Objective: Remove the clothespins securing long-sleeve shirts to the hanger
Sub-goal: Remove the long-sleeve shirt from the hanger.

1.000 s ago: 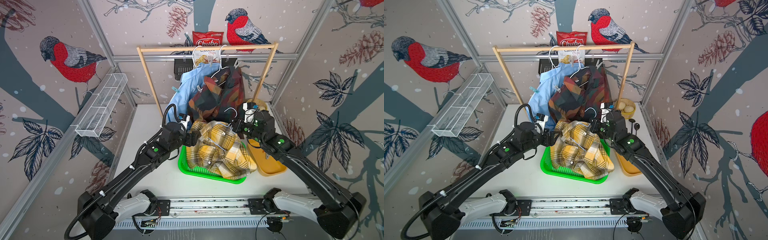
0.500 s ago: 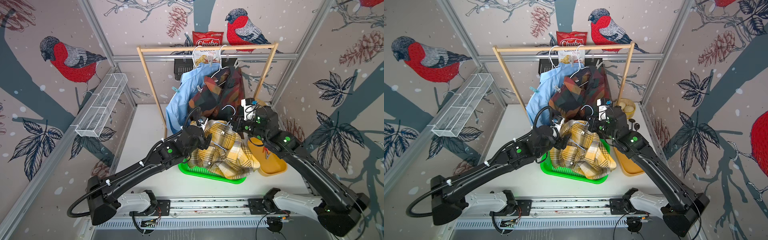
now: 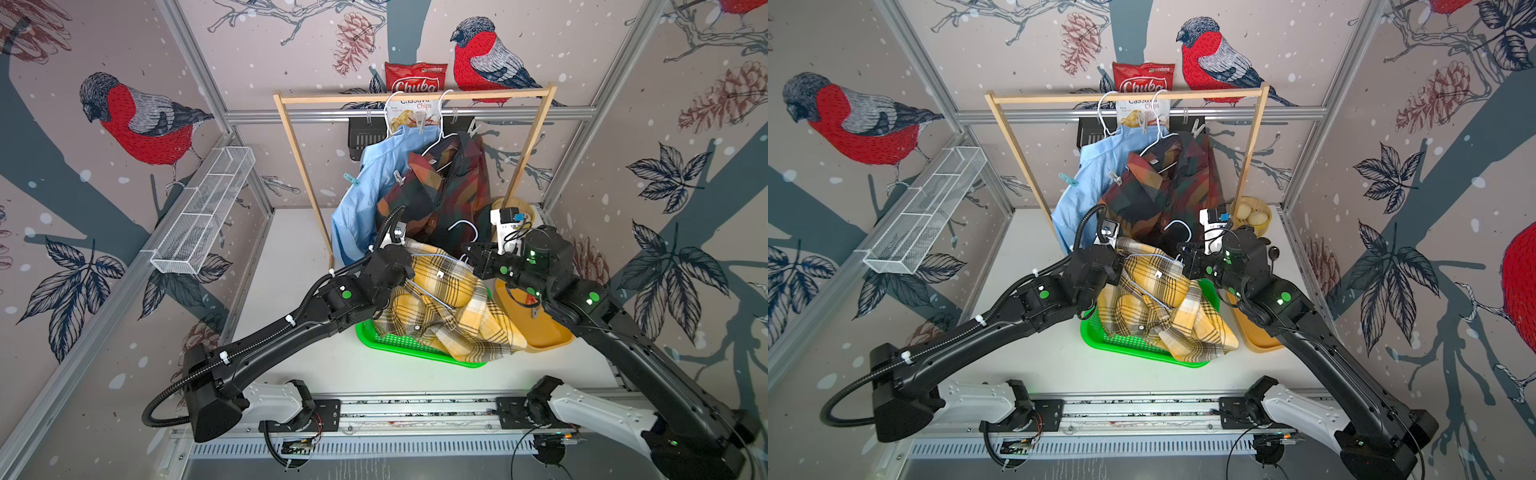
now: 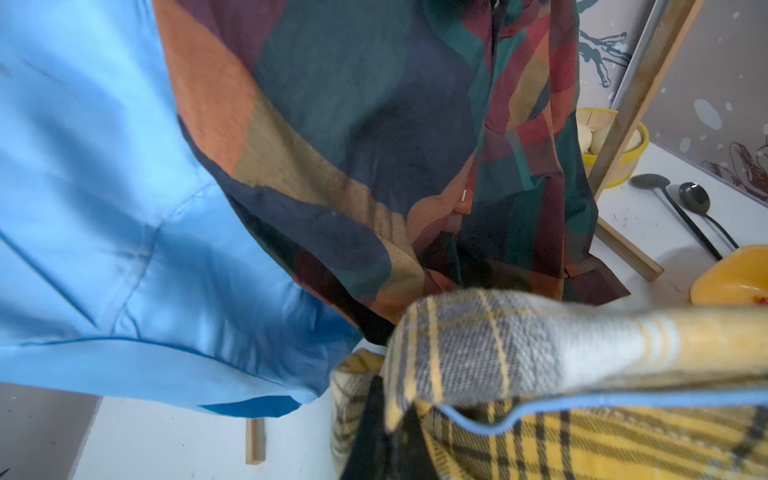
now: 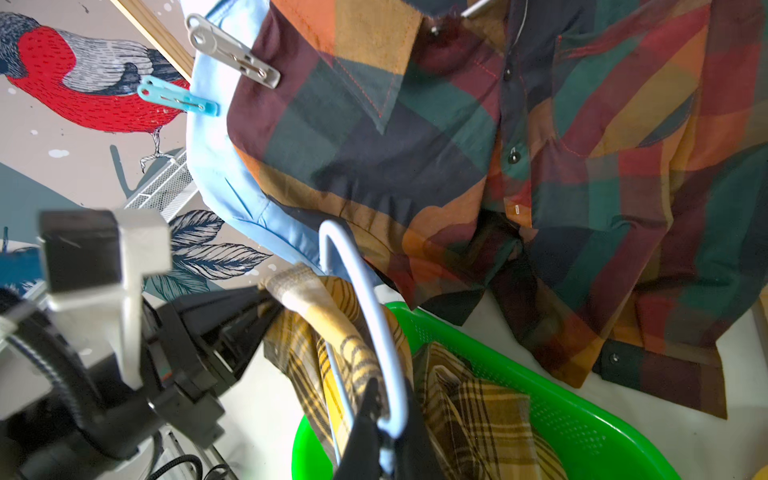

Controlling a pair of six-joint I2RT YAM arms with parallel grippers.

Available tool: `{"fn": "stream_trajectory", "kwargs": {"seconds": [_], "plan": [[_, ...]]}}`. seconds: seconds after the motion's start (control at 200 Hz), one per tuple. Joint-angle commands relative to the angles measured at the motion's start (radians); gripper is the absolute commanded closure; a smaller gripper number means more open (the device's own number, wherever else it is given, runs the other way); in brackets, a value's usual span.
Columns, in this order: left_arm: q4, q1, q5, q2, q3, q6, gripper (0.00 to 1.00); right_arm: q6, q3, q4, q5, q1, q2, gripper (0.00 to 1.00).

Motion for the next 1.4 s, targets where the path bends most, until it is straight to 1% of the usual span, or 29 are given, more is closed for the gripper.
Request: {"fn": "stream_trajectory", "kwargs": {"seconds": [0.0,0.195,0.396,0.546,0.656,0.791,0.886,0.971,1.046,1.086,1.137,1.227,1.272,1.312,1.392], "plan": [[-0.041,0.039,-0.025,0.021,0.024,-0.02,1.0,-0.007,-0.04,-0.013,-0.011,0.007,-0.04,1.0],[-0.035,0.121,0.037,0.023,0.007,-0.024,1.0,0.002,-0.08,-0.009,0.002,0.007,-0.138,1.0],[-0.036,0.19,0.139,0.047,0.007,-0.05,1.0,-0.005,-0.095,0.007,-0.051,0.004,-0.194,1.0],[-0.037,0.257,0.224,0.056,-0.003,-0.085,1.0,-0.004,-0.106,-0.005,-0.013,-0.001,-0.223,1.0],[-0.037,0.259,0.279,0.05,-0.018,-0.093,1.0,0.009,-0.126,0.019,0.01,-0.01,-0.228,1.0],[-0.061,0.258,0.364,0.034,-0.059,-0.129,1.0,0.015,-0.15,0.095,0.029,-0.011,-0.202,1.0],[-0.025,0.252,0.408,0.015,-0.133,-0.155,1.0,0.003,-0.156,0.179,0.014,-0.01,-0.158,1.0],[-0.017,0.252,0.417,0.019,-0.172,-0.191,1.0,-0.008,-0.152,0.259,-0.012,-0.005,-0.118,1.0],[0.002,0.251,0.458,0.026,-0.198,-0.218,1.0,-0.014,-0.14,0.311,-0.034,-0.005,-0.08,1.0],[0.015,0.251,0.478,0.032,-0.208,-0.228,0.97,-0.017,-0.133,0.334,-0.046,-0.004,-0.06,1.0],[0.022,0.249,0.496,0.041,-0.214,-0.236,0.89,-0.016,-0.127,0.357,-0.056,-0.003,-0.039,1.0],[0.006,0.249,0.494,0.039,-0.207,-0.236,0.53,-0.025,-0.107,0.354,-0.07,-0.003,-0.01,1.0],[-0.001,0.249,0.48,0.014,-0.205,-0.233,0.4,-0.032,-0.101,0.346,-0.069,-0.003,-0.006,1.0],[-0.01,0.249,0.466,-0.018,-0.203,-0.222,0.34,-0.038,-0.099,0.341,-0.069,-0.004,-0.01,1.0],[-0.04,0.242,0.408,-0.097,-0.202,-0.181,0.28,-0.057,-0.089,0.332,-0.082,-0.004,-0.022,1.0]]}}
